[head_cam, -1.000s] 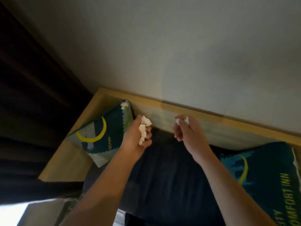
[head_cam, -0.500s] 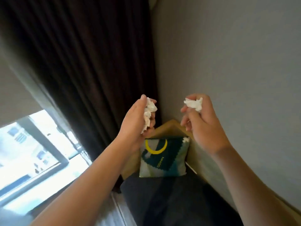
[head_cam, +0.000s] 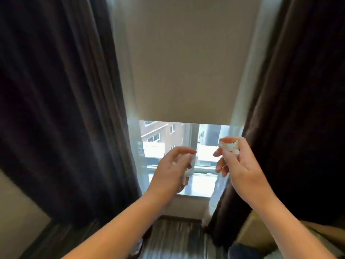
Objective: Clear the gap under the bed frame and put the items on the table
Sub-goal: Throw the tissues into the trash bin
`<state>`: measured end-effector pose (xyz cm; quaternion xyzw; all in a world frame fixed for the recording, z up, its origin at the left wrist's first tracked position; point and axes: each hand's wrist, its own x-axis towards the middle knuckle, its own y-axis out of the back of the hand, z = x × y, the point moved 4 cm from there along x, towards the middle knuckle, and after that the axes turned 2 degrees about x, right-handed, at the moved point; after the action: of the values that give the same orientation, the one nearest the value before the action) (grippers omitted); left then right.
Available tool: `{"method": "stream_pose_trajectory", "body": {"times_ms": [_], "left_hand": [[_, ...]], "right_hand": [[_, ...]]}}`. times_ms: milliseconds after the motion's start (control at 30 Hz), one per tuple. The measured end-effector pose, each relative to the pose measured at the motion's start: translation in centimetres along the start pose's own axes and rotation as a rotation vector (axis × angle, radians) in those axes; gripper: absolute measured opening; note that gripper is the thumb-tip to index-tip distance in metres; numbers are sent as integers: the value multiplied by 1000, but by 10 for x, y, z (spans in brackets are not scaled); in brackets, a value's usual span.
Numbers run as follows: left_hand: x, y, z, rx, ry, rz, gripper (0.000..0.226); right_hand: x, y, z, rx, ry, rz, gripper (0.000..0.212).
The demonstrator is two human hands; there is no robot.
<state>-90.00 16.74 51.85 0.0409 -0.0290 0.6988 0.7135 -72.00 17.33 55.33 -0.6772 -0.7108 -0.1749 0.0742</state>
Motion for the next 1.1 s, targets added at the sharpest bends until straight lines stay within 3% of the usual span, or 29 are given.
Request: {"method": "stream_pose_trajectory", "body": {"times_ms": [233,333,433,533,767,967,1100], "left_hand": [[-22,179,-4,73,155,133,15],[-12,221,3,-3,114,237,21],[3,243,6,-52,17,376,37],[27,252,0,-110,-18,453,25],[55,285,-24,33,90,741,27],[72,315,-75,-99,95,848,15],[93,355,-145,-185,24,860,24]], "right_hand": [[58,-168,-3,11,78,-365,23],[71,-202,16,151,-55,-341,25],[110,-229,29,213,-79,-389,19],[146,-266,32,263,2,-505,19],[198,-326,85,266,43,-731,14],[197,-386,103,324,19,-871,15],[191,-437,165,391,-102,-809,16]]}}
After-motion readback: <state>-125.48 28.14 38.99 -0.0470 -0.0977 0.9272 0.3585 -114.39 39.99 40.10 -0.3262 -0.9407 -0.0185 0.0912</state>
